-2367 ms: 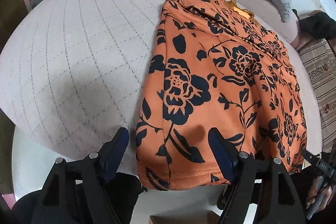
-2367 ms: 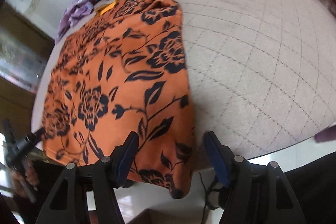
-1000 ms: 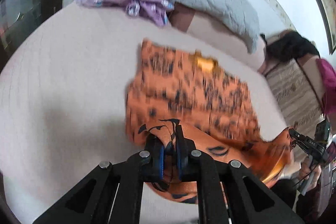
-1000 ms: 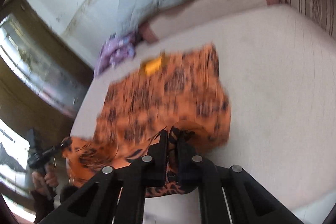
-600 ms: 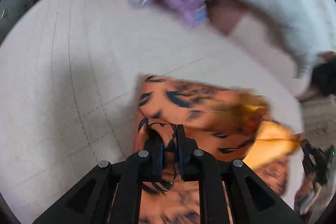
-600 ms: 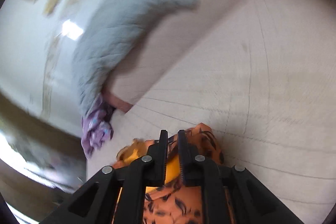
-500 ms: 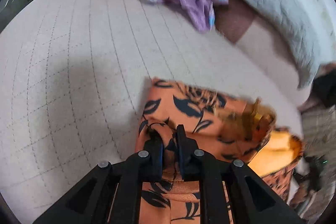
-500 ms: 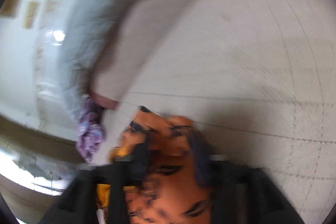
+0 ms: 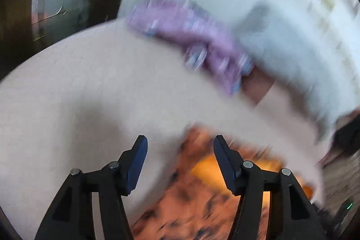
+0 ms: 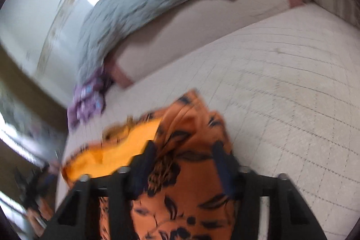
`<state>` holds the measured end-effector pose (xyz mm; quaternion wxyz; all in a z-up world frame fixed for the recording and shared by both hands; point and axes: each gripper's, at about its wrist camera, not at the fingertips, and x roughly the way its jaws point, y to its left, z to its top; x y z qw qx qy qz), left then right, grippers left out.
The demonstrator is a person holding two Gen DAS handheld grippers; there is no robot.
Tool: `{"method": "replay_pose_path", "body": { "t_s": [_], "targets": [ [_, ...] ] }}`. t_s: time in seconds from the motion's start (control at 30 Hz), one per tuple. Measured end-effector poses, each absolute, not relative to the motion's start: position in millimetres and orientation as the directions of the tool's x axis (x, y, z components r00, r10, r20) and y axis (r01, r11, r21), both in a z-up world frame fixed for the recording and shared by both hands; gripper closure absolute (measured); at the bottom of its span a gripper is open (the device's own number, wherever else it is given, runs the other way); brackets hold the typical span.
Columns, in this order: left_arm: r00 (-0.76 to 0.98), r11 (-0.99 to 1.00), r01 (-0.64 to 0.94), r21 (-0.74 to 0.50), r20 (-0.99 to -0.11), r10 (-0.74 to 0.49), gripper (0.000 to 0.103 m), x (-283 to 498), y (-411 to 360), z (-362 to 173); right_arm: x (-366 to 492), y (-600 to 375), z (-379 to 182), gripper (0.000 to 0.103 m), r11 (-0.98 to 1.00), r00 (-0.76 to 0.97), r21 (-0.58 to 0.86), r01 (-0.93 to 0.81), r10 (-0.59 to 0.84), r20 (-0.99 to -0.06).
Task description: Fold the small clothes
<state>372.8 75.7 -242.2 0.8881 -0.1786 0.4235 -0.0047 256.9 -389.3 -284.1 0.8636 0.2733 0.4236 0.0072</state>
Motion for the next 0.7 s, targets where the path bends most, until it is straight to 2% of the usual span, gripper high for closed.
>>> {"method": "replay_pose_path", "body": {
  "t_s": [0.1,0.13,0.2,0.4,0.5,0.6,0.63,0.7],
  "targets": [
    [0.537,0.975,-0.076,-0.211,-0.832,-0.139,0.045,363.5,57.6,-259.6,260.0,-370.5,-293.9,0.065,0.889,0.581,0.434,0.146,0.278,-0.765],
    [0.499,0.988,-0.03,-0.154,-0.858,-0.119,0.054,364.5,45.9,-265.3,261.0,-363.0,-296.8,0.065,0.899,0.565,0.42,0.122,0.284,-0.774],
    [0.486,0.995,0.039,-0.095,-0.868,-0.102,0.061,366.0,29.1,-267.8,265.5,-345.3,-300.8,0.065,0.916,0.546,0.397,0.065,0.3,-0.782],
    [0.442,0.98,0.171,-0.099,-0.882,-0.166,0.061,388.4,-9.3,-276.5,294.8,-317.9,-307.8,0.065,0.923,0.548,0.385,0.013,0.316,-0.774],
    [0.504,0.967,0.185,-0.173,-0.828,-0.245,0.061,408.0,-11.6,-264.7,320.7,-325.8,-303.2,0.065,0.871,0.634,0.486,0.065,0.34,-0.694],
    [0.646,0.953,0.143,-0.268,-0.704,-0.295,0.059,415.6,4.3,-239.2,320.0,-349.7,-297.1,0.065,0.765,0.777,0.633,0.116,0.328,-0.538],
    [0.704,0.946,0.107,-0.307,-0.648,-0.29,0.048,414.6,17.0,-231.2,319.2,-353.6,-297.4,0.065,0.751,0.788,0.648,0.125,0.321,-0.525],
    [0.737,0.943,0.052,-0.328,-0.625,-0.259,0.039,415.4,30.4,-228.8,320.2,-355.6,-299.5,0.065,0.767,0.778,0.625,0.142,0.304,-0.55]
  ]
}}
